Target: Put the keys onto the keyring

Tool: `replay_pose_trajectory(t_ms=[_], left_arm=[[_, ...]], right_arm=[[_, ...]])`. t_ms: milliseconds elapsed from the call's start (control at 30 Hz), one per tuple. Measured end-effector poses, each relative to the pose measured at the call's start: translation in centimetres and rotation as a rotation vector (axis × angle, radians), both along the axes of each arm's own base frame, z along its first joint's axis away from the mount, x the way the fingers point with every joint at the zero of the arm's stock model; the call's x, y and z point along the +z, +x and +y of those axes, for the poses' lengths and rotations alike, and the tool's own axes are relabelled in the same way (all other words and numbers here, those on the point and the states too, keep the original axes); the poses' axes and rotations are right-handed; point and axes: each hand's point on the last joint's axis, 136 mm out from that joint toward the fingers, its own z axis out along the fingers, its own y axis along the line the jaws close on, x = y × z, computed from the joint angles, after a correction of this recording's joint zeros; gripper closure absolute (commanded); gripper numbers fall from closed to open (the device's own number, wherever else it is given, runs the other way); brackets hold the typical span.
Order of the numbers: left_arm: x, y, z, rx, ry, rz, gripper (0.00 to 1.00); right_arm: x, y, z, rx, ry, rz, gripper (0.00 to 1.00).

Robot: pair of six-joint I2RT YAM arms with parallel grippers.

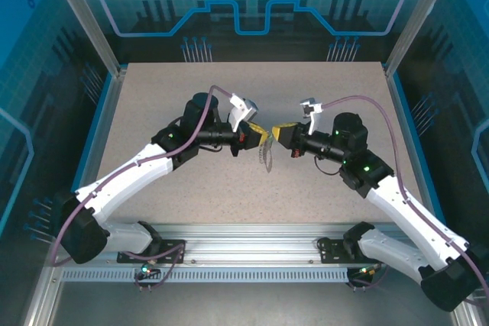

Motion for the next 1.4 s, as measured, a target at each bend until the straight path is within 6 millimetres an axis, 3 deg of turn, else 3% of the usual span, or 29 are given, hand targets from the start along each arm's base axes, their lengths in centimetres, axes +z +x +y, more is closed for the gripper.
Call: replay_pose_trajectory(t_ms=[500, 1400], left_arm=[[-0.3, 0.1, 0.0, 0.018, 0.021, -0.002, 1.00], [0.0, 0.8, 0.0, 0.055, 0.016, -0.060, 1.00]], right_arm=[[-1.1, 0.5, 0.6, 0.006, -0.019, 0.031, 1.00], [-1.9, 1.1, -0.4, -0.029, -0.015, 0.067, 1.00]])
